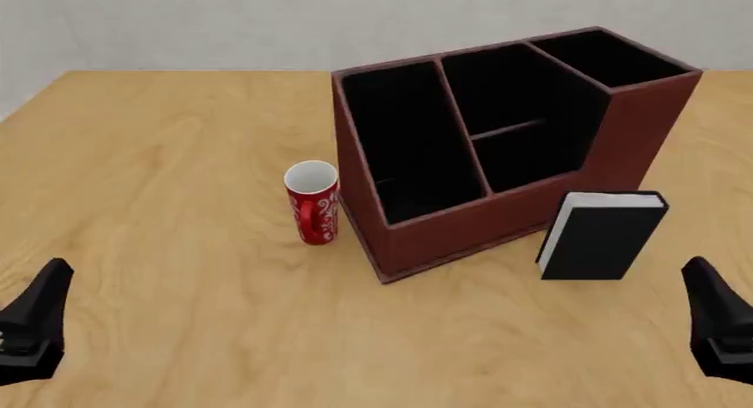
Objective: Pick up the book and place it in the left compartment of the caddy.
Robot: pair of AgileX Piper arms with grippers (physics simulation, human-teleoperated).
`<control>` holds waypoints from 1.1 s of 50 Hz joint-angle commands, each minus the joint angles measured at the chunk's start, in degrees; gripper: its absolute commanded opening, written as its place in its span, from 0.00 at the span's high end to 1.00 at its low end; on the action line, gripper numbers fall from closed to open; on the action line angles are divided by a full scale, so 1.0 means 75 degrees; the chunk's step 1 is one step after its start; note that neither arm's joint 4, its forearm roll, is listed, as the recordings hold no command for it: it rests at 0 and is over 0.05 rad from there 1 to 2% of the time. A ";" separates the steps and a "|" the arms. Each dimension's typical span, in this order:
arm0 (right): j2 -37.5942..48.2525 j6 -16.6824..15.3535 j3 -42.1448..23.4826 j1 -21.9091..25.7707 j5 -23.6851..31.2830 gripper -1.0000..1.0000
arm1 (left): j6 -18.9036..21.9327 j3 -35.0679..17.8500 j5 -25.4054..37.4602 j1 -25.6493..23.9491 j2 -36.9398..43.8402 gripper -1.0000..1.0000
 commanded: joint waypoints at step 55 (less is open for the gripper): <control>0.0986 -0.4110 -0.3159 0.1330 0.3288 0.00 | 0.0706 -0.0681 -0.0089 -0.0916 -0.0461 0.00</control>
